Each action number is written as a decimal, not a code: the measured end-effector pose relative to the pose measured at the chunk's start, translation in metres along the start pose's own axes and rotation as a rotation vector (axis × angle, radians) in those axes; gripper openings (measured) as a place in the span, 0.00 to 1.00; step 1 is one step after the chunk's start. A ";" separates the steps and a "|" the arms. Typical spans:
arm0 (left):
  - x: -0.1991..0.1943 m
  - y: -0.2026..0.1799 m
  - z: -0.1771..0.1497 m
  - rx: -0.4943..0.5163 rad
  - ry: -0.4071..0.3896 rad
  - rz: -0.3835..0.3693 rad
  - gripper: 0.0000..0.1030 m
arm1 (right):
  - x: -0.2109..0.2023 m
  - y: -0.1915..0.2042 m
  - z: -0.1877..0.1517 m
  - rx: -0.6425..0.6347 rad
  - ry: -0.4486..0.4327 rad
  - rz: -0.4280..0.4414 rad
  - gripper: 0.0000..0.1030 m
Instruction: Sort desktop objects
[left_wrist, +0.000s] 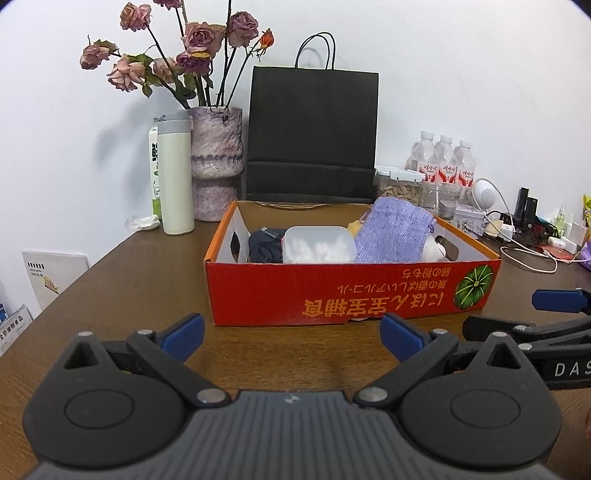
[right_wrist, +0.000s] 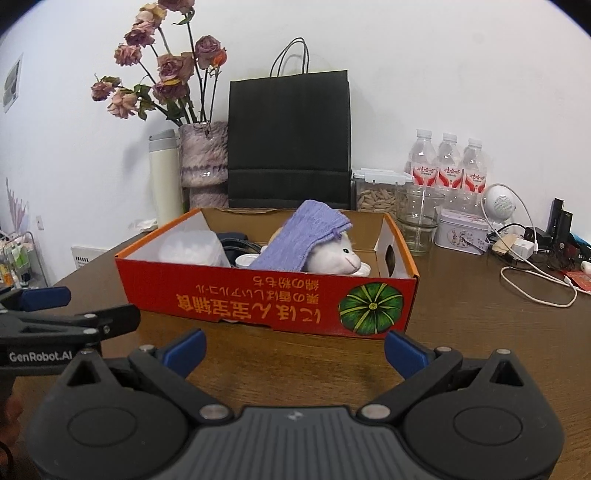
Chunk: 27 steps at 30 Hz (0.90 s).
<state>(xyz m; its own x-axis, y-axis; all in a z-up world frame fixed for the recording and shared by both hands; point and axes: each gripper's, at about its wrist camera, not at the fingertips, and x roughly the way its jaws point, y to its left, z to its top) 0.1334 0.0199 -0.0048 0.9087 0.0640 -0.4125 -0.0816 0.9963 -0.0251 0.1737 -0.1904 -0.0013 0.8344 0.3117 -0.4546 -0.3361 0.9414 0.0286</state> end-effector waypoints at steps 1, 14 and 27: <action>0.000 0.000 0.000 -0.002 0.001 -0.002 1.00 | 0.000 0.001 -0.001 -0.004 0.001 0.001 1.00; -0.001 -0.002 -0.002 0.009 0.001 0.002 1.00 | 0.000 0.005 -0.005 -0.019 0.011 0.005 1.00; -0.002 -0.004 -0.003 0.030 -0.007 0.018 1.00 | 0.000 0.005 -0.006 -0.021 0.012 0.002 1.00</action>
<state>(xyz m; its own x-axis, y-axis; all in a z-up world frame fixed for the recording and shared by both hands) 0.1305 0.0154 -0.0064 0.9098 0.0823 -0.4067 -0.0858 0.9963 0.0097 0.1694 -0.1865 -0.0066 0.8284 0.3118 -0.4653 -0.3469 0.9378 0.0107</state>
